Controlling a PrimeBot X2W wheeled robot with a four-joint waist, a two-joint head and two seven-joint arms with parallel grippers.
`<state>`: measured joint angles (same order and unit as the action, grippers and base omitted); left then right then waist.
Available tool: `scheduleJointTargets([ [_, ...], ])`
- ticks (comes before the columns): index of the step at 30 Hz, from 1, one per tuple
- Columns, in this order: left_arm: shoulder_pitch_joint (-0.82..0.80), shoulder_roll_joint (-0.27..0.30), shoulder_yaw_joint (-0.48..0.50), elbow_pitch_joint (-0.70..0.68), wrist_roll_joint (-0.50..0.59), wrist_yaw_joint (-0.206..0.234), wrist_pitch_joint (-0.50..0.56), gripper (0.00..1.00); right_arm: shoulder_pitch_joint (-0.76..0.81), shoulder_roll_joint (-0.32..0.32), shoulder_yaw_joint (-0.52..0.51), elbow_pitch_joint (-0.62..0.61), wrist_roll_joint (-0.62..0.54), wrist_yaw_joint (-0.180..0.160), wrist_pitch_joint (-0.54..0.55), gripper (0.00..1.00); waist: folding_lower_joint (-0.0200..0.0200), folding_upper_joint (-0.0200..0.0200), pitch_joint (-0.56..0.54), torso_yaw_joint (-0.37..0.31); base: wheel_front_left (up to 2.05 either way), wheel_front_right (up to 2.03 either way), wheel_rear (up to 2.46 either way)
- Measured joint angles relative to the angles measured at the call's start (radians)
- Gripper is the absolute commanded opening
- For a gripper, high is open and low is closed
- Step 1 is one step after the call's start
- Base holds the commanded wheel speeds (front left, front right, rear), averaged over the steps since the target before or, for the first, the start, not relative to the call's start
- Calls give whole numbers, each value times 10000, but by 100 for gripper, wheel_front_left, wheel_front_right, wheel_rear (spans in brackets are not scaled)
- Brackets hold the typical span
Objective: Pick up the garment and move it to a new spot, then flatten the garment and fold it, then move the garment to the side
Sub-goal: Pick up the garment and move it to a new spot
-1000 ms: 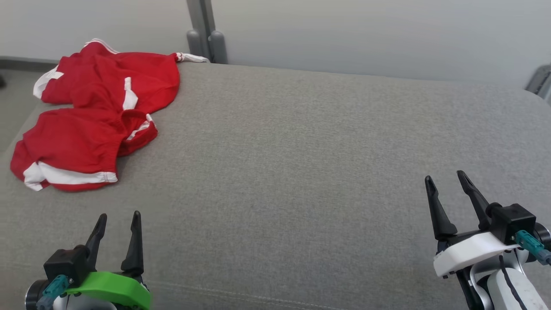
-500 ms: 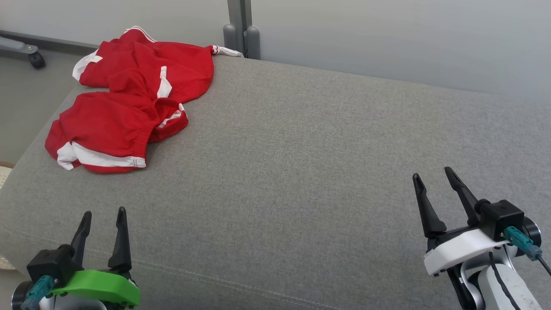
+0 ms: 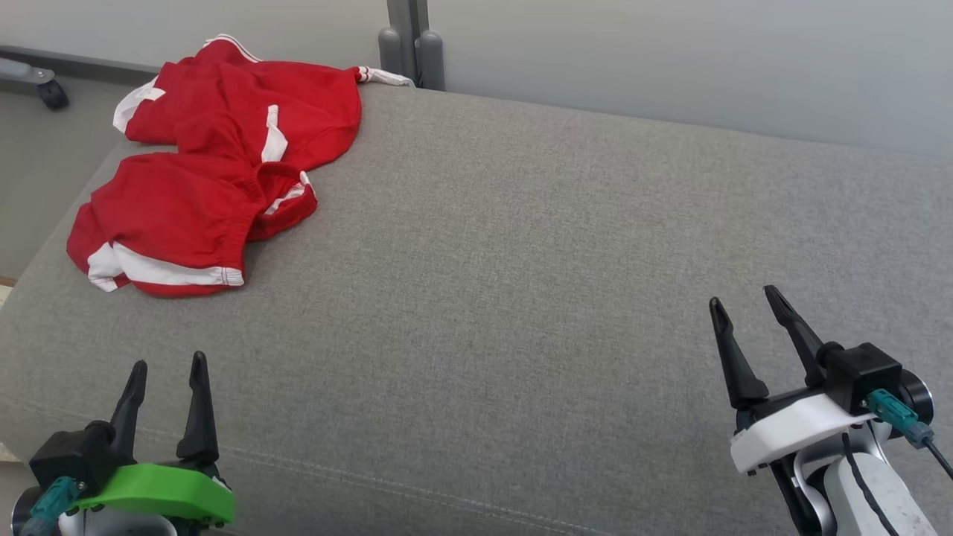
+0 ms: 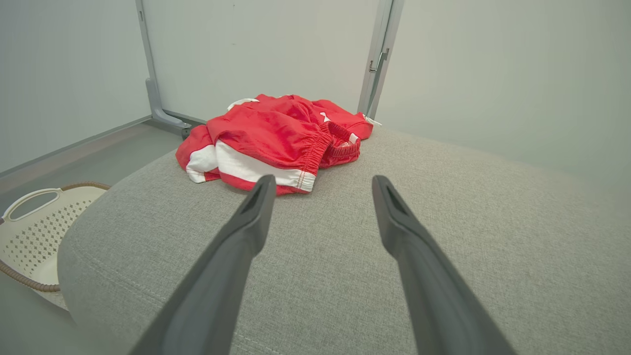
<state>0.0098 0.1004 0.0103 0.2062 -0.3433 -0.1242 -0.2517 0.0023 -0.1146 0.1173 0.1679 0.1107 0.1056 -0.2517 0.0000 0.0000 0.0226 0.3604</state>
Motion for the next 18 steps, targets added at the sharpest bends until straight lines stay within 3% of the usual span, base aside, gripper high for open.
scheduleJointTargets([
  [9,-878,-130,593,-213,-947,0,-2,100,-639,-56,307,-476,-169,84,-2,100,0,0,795,-117,0,0,0],
  [18,-2531,334,1406,299,-2102,-2,757,100,-1180,-217,562,-834,-328,86,-2,100,0,0,1926,-410,0,0,0],
])
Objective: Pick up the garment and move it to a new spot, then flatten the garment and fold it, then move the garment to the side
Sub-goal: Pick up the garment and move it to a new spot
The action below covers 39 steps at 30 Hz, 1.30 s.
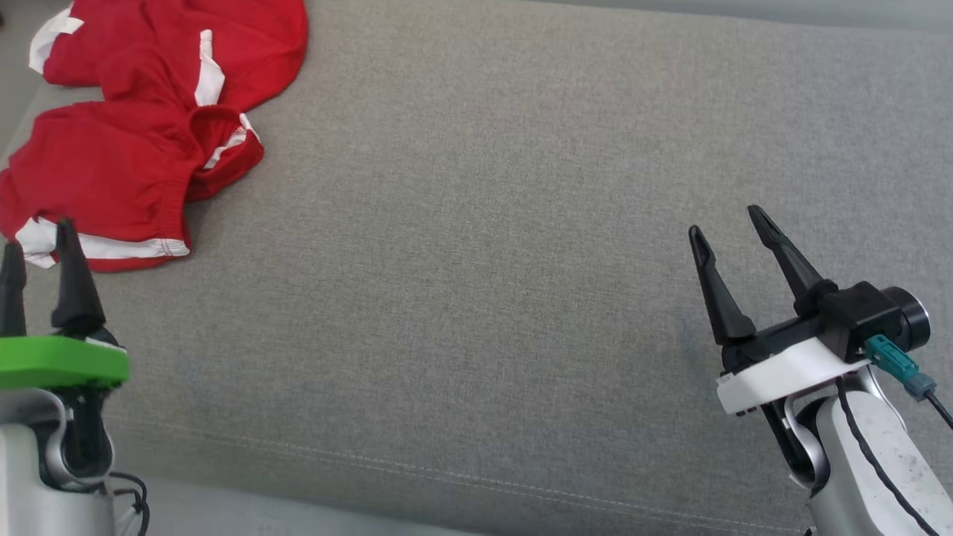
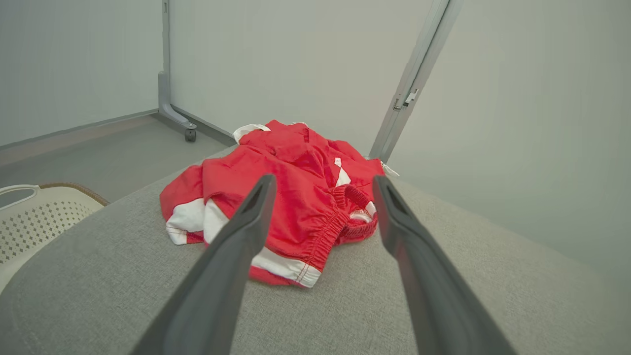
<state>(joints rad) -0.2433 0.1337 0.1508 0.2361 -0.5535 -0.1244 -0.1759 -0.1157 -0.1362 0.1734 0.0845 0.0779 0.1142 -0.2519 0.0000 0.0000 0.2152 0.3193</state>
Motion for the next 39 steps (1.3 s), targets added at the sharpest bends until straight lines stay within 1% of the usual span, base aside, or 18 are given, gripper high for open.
scheduleJointTargets([
  [2,-449,-33,293,219,-711,2,414,100,-111,-61,42,-63,-21,2,0,100,0,0,267,-87,0,0,0],
  [7,-1569,178,871,817,-1645,33,1396,100,-525,-209,134,-236,-113,4,-2,100,0,0,943,-339,0,0,0],
  [10,-2229,420,1231,1168,-2010,282,1910,100,-811,-278,151,-370,-173,19,-2,100,0,0,1351,-511,0,0,0],
  [13,-2765,752,1444,1559,-2038,554,2334,100,-1051,-362,151,-489,-174,31,-2,100,0,0,1763,-691,0,0,0],
  [16,-3256,982,1645,1931,-2318,805,2685,100,-1291,-430,151,-633,-176,33,-6,100,0,0,2180,-875,0,0,0],
  [21,-3926,1227,1712,2763,-2270,1264,3001,100,-1755,-548,127,-784,-190,88,-27,100,0,0,2986,-1230,0,0,0],
  [24,-3974,1461,1609,3290,-2063,1480,3170,100,-1897,-571,125,-775,-190,90,-27,100,1,0,3291,-1411,0,0,0],
  [25,-3974,1523,1471,3482,-1848,1557,3256,100,-1913,-575,109,-773,-190,90,-27,100,1,0,3361,-1478,0,0,0],
  [27,-3974,1603,1241,3772,-1547,1613,3404,100,-1922,-579,98,-761,-190,90,-27,100,1,0,3464,-1608,0,0,0],
  [29,-3990,1666,1122,3985,-1513,1689,3440,100,-1926,-575,102,-729,-190,90,-27,100,1,0,3525,-1713,0,0,0],
  [34,-4275,1718,959,4389,-1434,1693,3580,100,-1926,-566,113,-688,-178,90,-27,100,1,0,3499,-1807,0,0,0],
  [35,-4314,1766,911,4462,-1313,1691,3620,64,-1926,-564,121,-690,-171,90,-27,100,0,0,3493,-1813,0,0,0],
  [37,-4384,1818,825,4648,-1214,1682,3697,0,-1926,-562,132,-683,-171,90,-27,100,1,0,3486,-1818,0,0,0],
  [39,-4402,1816,690,4788,-1179,1574,3699,0,-1926,-562,150,-608,-169,90,-27,100,1,0,3449,-1824,0,0,0],
])
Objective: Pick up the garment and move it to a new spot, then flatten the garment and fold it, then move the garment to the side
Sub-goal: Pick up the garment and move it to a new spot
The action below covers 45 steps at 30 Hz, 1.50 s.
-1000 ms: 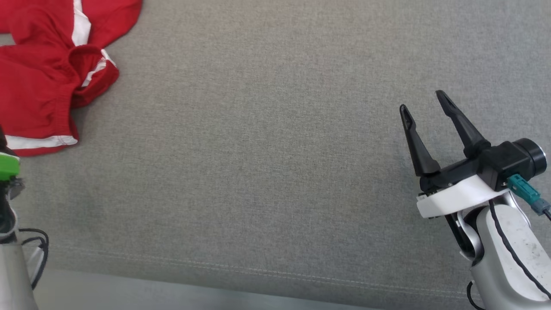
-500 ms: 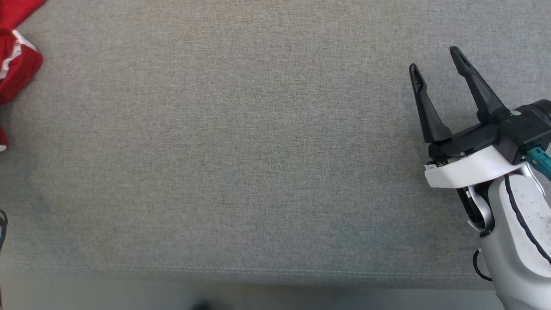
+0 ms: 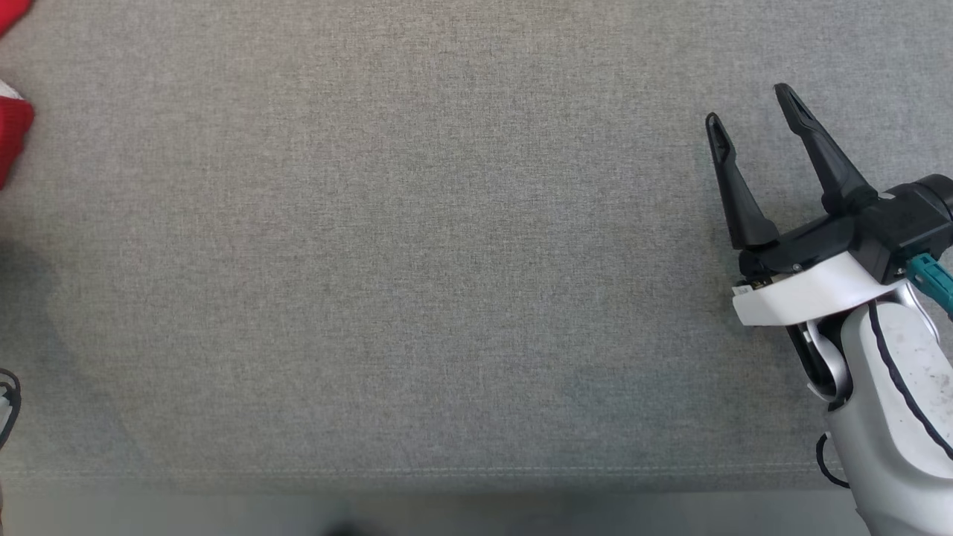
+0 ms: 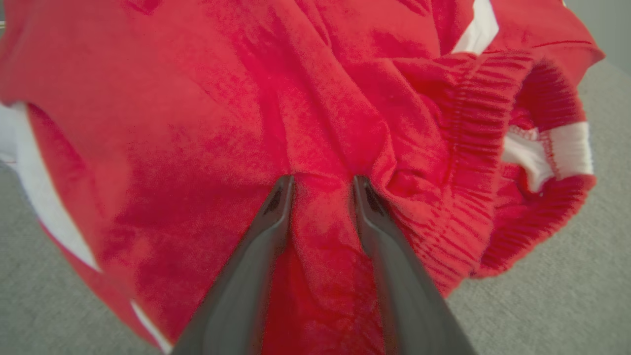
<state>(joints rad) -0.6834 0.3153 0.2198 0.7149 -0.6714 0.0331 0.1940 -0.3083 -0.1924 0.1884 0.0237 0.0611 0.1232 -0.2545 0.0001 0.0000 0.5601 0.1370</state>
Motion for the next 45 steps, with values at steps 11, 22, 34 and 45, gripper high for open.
scheduleJointTargets([
  [11,-147,-717,-1363,-548,276,-1453,-566,0,78,368,159,506,196,0,0,100,0,0,-736,-73,0,0,0],
  [22,51,-3614,-4194,-2222,-109,-1653,-343,0,684,922,493,894,545,0,0,100,-1,0,-1948,-230,0,0,0],
  [34,2252,-2798,-8978,-6142,-4431,-1636,1043,0,1756,1235,867,1371,840,0,0,100,-1,1,-3405,-1095,0,0,0],
  [45,2586,-2742,-8650,-7434,-5591,-1035,514,0,2416,1304,928,1384,1106,2,0,100,-1,0,-4345,-2458,0,0,0],
])
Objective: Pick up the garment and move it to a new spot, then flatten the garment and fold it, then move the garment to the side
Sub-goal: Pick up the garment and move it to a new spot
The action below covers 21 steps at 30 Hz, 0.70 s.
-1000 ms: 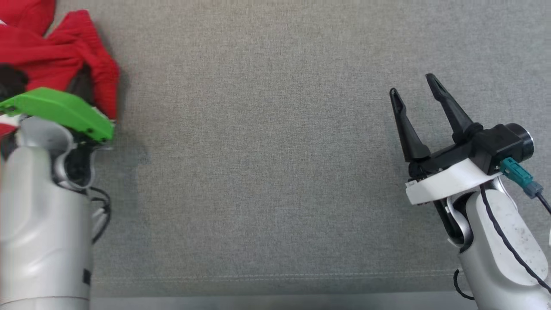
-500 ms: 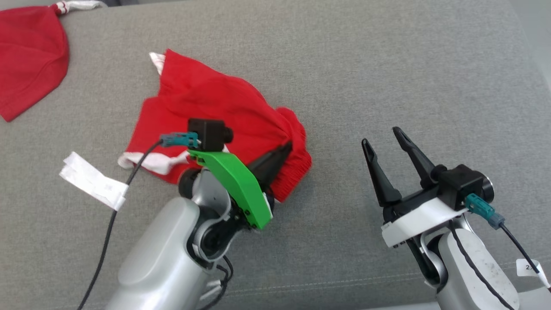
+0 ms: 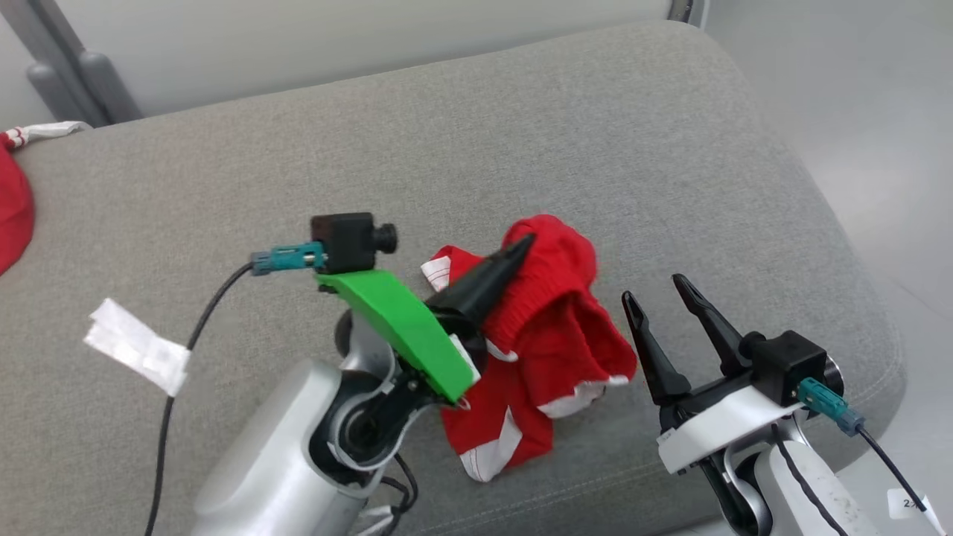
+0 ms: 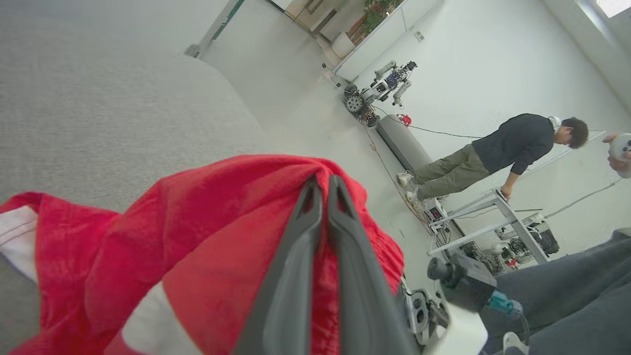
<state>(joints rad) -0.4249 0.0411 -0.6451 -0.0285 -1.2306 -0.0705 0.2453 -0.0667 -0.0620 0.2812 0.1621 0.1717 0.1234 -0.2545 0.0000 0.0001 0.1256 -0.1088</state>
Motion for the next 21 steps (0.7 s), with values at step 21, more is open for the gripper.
scheduleJointTargets([
  [21,169,2011,3647,4255,1515,1783,-1599,0,407,29,-73,-182,-27,0,0,100,0,0,-260,-366,0,0,0],
])
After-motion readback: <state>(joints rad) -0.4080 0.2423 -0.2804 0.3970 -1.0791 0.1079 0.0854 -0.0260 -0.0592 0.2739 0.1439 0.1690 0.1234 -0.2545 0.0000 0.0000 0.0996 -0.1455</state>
